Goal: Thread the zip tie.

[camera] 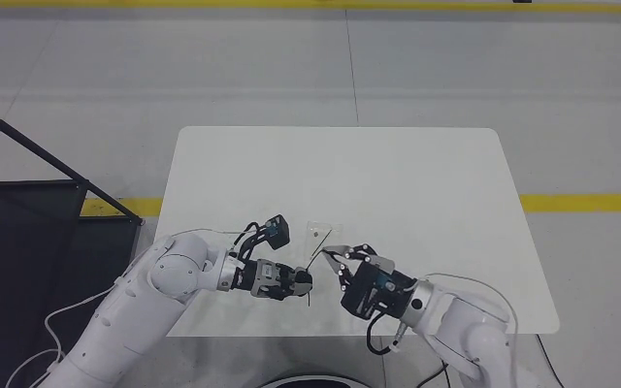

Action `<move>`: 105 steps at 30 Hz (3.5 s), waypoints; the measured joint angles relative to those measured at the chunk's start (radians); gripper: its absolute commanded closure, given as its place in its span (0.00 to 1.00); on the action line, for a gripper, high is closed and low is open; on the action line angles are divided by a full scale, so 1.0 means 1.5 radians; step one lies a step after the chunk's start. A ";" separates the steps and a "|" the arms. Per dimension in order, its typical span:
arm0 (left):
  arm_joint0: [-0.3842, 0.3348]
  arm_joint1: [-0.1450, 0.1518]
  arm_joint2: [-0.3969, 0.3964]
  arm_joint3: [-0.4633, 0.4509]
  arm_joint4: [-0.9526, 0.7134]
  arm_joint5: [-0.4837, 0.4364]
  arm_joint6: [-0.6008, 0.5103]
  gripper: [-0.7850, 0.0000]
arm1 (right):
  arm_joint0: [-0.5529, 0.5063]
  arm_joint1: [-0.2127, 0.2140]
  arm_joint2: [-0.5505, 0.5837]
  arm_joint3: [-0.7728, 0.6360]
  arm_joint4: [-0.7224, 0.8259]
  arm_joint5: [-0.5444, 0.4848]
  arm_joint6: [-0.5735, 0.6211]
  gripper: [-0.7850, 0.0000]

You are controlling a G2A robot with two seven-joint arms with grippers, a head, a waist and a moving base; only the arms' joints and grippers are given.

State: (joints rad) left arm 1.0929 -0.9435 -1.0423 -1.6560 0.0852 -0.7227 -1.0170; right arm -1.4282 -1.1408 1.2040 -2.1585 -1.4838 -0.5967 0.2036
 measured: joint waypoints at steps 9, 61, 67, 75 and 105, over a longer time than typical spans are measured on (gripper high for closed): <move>-0.002 0.003 0.003 0.000 -0.002 -0.002 0.004 1.00 | 0.001 0.007 0.004 -0.005 -0.031 -0.056 -0.041 1.00; 0.000 0.017 0.011 -0.011 0.030 -0.017 0.048 1.00 | 0.031 0.040 -0.021 0.005 -0.098 -0.226 -0.107 1.00; 0.006 0.018 0.006 -0.017 0.047 -0.019 0.073 1.00 | 0.038 0.042 -0.032 0.006 -0.096 -0.233 -0.092 1.00; 0.014 0.019 0.000 -0.021 0.059 -0.017 0.103 1.00 | 0.046 0.045 -0.044 0.006 -0.093 -0.245 -0.077 1.00; 0.082 0.021 -0.047 -0.094 0.265 0.009 0.284 1.00 | 0.063 0.050 -0.057 0.015 -0.039 -0.201 -0.020 1.00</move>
State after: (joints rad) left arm 1.2165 -0.9114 -1.1126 -1.7966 0.4825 -0.7098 -0.5905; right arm -1.3339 -1.0655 1.1187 -2.1359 -1.5429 -0.8985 0.1739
